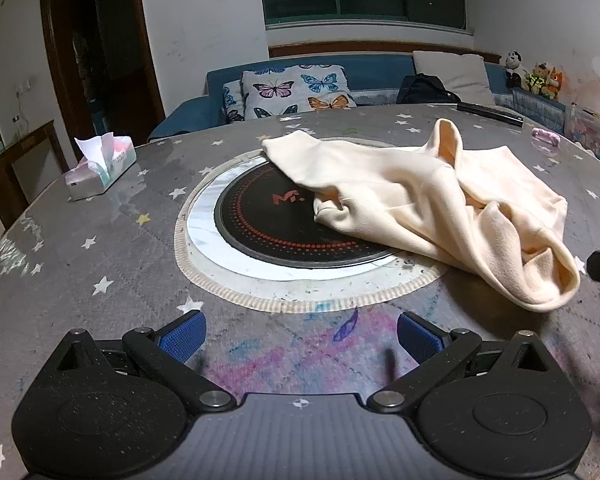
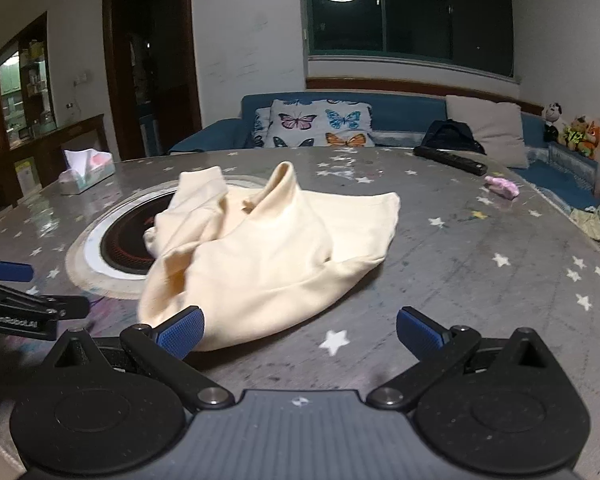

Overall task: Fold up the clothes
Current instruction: 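Move both grippers toward the crumpled cream sweatshirt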

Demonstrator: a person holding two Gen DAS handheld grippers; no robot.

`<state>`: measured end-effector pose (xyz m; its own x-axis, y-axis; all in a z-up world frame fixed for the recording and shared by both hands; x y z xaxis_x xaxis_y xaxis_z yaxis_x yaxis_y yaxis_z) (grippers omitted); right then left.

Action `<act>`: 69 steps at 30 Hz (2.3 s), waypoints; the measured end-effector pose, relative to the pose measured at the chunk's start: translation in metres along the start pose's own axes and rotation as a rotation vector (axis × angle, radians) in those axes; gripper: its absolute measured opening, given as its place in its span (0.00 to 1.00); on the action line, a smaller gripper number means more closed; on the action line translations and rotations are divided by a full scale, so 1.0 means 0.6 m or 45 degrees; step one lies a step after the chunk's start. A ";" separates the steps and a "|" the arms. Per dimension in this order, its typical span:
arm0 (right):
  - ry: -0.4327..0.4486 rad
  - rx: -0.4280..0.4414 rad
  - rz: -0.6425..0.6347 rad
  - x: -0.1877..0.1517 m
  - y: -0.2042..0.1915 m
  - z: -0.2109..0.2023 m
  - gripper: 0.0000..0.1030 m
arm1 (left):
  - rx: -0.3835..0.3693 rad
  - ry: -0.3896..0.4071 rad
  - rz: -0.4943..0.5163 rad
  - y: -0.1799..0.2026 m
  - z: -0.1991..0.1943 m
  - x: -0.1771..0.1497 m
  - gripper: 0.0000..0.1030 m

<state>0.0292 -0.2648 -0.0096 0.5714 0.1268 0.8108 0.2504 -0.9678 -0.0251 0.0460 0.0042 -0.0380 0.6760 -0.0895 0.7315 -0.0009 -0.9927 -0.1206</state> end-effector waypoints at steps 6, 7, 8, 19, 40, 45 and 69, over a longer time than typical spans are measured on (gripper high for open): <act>-0.027 0.013 -0.005 -0.010 -0.018 -0.006 1.00 | -0.005 -0.003 0.006 0.012 -0.006 -0.006 1.00; -0.031 0.016 -0.006 -0.012 -0.021 -0.007 1.00 | -0.006 -0.004 0.007 0.014 -0.007 -0.007 1.00; -0.033 0.018 -0.007 -0.015 -0.023 -0.007 1.00 | -0.007 -0.004 0.008 0.015 -0.008 -0.008 1.00; -0.075 0.035 -0.031 -0.029 -0.037 -0.008 1.00 | -0.017 -0.020 0.024 0.030 -0.016 -0.018 1.00; -0.130 0.056 -0.066 -0.045 -0.055 -0.009 1.00 | -0.027 -0.035 0.082 0.055 -0.026 -0.028 1.00; -0.134 0.054 -0.066 -0.046 -0.056 -0.008 1.00 | -0.029 -0.035 0.087 0.057 -0.027 -0.029 1.00; -0.155 0.059 -0.053 -0.046 -0.054 0.007 1.00 | -0.042 -0.049 0.103 0.066 -0.016 -0.025 1.00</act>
<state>0.0086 -0.2358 -0.0336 0.6495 0.1949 0.7350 0.3102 -0.9504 -0.0221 0.0285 -0.0346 -0.0473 0.7007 -0.1673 0.6936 -0.0807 -0.9845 -0.1559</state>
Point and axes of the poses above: each gripper's, at about its wrist camera, not at the fingertips, and z roughly the way its jaws point, y to its right, x to its top, the point moved 6 cm from there along z, roughly the way its jaws point, and after that the axes turned 3 degrees about -y, right-handed, at the moved point
